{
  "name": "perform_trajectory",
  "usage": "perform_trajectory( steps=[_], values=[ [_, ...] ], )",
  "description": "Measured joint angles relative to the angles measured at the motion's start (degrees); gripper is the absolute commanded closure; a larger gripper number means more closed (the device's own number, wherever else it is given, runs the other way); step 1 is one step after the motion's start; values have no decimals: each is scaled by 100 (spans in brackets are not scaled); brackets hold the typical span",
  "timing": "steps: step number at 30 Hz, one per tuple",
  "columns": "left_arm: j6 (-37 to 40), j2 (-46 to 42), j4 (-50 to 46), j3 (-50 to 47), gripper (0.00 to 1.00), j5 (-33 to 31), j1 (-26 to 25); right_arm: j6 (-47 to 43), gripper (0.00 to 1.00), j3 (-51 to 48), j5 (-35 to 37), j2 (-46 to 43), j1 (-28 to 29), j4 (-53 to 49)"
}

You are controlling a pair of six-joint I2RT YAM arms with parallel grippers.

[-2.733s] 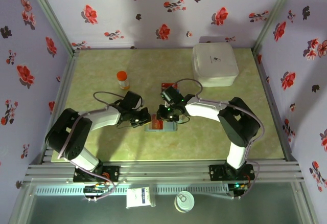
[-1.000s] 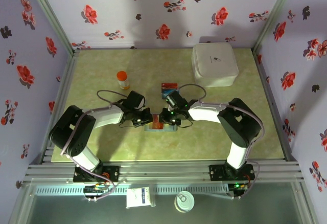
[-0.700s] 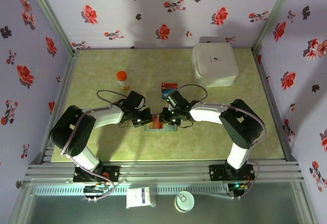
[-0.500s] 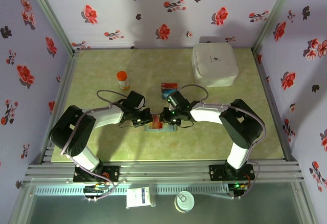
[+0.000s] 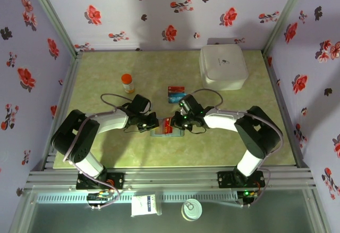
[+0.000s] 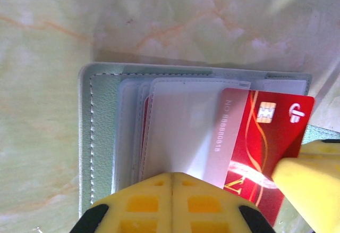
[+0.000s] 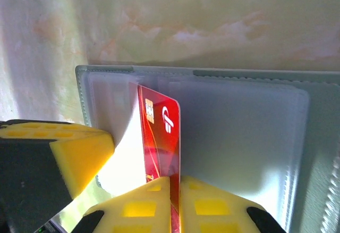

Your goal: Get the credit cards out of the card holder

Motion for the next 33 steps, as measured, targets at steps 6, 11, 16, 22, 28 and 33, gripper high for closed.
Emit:
perform_trajectory(
  steps=[6, 11, 16, 22, 28, 33],
  values=[
    [0, 0, -9, 4, 100, -9, 0, -131, 93, -15, 70, -306, -37, -330],
    [0, -17, -22, 4, 100, -15, 0, -247, 95, -11, 160, -538, -37, -605],
    [4, -33, -146, 68, 95, -85, 0, -472, 96, 186, 227, -568, -61, -1005],
    [68, -173, -227, 114, 89, -160, 0, -942, 98, 634, 367, -608, -144, -1591],
    [68, -343, -234, 122, 89, -162, 2, -1727, 99, 1012, 490, -662, -365, -2214],
    [72, -426, -236, 122, 89, -164, 7, -2776, 100, 1447, 715, -662, -402, -2879]
  ],
)
